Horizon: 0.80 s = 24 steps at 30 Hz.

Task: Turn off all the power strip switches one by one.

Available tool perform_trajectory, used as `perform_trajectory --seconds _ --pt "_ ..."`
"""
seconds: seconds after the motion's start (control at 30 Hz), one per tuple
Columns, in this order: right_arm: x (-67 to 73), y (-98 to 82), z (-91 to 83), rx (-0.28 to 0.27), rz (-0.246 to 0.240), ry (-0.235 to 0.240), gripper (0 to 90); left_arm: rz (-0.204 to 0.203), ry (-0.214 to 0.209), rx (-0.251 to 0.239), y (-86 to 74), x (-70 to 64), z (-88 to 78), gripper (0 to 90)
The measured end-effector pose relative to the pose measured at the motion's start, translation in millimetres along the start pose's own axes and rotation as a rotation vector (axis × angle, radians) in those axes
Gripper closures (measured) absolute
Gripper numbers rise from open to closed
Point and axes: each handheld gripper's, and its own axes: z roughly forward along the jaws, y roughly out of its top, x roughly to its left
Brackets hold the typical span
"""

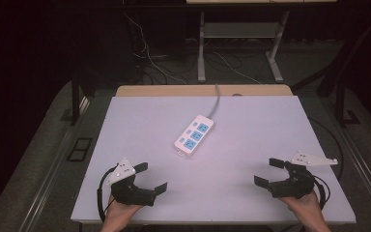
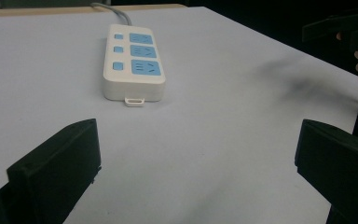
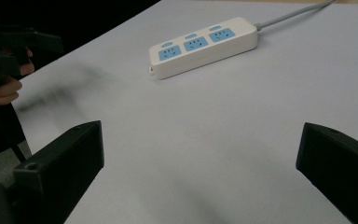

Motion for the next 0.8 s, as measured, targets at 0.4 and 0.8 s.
perform_trajectory --seconds 0.4,0.8 --pt "3.3 -1.0 4.3 0.038 -0.025 0.002 0.6 -0.013 -0.015 0.006 -0.2 1.9 -0.7 0.0" --pt "2.3 -1.9 4.7 0.059 -0.023 -0.005 0.6 -0.021 -0.030 0.030 2.2 4.7 -1.9 0.0"
